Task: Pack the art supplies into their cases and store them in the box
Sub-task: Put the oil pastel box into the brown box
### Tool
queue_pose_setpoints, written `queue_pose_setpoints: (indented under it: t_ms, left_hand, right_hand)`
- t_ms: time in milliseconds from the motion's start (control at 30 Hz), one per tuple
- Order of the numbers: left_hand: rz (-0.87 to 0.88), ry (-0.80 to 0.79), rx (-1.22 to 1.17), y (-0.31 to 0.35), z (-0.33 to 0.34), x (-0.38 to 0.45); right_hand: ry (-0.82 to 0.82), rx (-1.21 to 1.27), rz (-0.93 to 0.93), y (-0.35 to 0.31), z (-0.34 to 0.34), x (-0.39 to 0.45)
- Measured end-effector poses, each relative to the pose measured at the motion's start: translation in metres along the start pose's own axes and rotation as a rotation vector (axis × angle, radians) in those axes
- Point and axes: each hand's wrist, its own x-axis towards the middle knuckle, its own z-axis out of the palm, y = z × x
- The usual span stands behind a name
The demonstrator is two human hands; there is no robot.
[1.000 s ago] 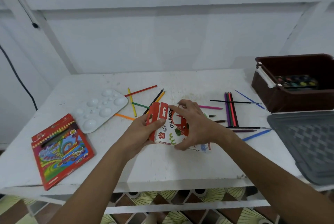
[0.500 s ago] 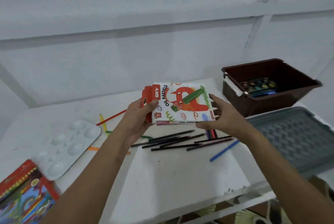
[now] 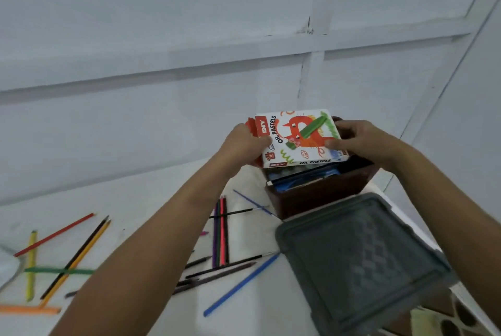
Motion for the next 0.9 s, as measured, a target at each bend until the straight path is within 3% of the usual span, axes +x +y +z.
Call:
queue_pose_setpoints:
  t_ms: [167, 367, 567, 733, 900]
  left_hand:
    - [-0.093, 0.043, 0.111, 0.0, 0.043, 0.035]
    - [-0.13, -0.103, 0.404, -0.004, 0.076, 0.054]
    - [-0.357, -0.227, 0.484, -0.008, 0.095, 0.064]
    - [-0.272, -0.198, 0.716, -0.018, 0.103, 0.068]
    - [-0.263, -0.168, 0.784, -0.02, 0.108, 0.069]
  right_hand:
    - [-0.083, -0.154, 0.061, 0.031, -0.035, 0.044]
    - [-0.19, -0.337, 0.115, 0.055, -0.04, 0.076]
    - [-0.303, -0.613, 0.167, 0.078, -0.029, 0.092]
    - [-0.284, -0.62, 0.121, 0.09, -0.024, 0.096]
    - [-0.253, -0.663, 0.091, 0.091, -0.02, 0.1]
